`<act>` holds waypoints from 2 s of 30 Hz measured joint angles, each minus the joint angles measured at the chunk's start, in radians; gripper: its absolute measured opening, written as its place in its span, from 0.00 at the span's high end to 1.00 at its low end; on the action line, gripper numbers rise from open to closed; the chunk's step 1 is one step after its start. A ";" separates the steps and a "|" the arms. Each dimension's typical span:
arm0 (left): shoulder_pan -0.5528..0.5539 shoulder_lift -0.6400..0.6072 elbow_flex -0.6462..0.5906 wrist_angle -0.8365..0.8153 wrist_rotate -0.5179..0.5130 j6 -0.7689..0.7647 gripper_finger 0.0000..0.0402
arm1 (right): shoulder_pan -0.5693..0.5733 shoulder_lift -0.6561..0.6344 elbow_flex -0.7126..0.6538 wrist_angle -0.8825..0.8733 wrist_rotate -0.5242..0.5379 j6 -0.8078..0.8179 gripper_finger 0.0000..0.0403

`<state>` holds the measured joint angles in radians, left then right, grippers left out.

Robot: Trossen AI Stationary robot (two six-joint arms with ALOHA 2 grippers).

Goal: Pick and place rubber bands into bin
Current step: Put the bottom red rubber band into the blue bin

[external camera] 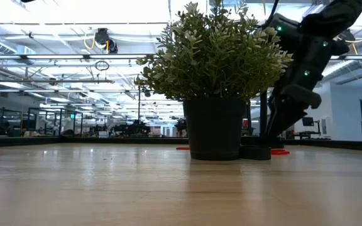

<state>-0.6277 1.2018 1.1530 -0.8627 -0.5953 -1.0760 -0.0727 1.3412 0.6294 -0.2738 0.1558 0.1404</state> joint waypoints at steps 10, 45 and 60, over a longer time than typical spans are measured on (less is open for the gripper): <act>0.000 0.000 0.000 0.000 0.027 -0.002 0.63 | 0.002 0.004 -0.101 0.209 0.002 -0.028 0.58; 0.000 0.001 0.000 0.001 0.029 -0.009 0.63 | 0.000 0.133 -0.128 0.298 0.074 0.030 0.76; 0.000 0.001 0.000 0.001 0.029 -0.014 0.63 | 0.001 0.105 -0.130 0.284 0.075 -0.014 1.00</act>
<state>-0.6277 1.2026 1.1530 -0.8619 -0.5667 -1.0901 -0.0719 1.4458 0.4990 0.0103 0.2310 0.1263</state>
